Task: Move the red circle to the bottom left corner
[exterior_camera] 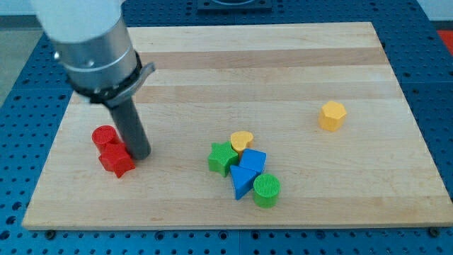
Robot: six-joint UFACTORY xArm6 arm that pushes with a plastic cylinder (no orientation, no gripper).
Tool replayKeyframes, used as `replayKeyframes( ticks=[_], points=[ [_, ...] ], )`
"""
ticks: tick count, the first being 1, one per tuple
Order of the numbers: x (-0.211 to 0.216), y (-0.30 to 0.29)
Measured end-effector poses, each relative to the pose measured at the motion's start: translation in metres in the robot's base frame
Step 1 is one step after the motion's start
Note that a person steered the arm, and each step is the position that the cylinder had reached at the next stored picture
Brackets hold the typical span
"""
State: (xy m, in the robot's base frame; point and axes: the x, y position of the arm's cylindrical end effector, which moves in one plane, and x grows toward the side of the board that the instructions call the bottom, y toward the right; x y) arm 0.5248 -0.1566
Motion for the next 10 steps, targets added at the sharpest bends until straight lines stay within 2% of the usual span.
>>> replayKeyframes(
  ticks=[1,2,3,4,5,6,8,9,10],
  points=[
    [0.026,-0.016],
    [0.026,-0.015],
    [-0.024,0.012],
    [-0.055,0.003],
    [-0.032,-0.051],
    [-0.013,-0.077],
    [-0.062,-0.09],
    [-0.027,-0.111],
    [0.013,-0.101]
  ],
)
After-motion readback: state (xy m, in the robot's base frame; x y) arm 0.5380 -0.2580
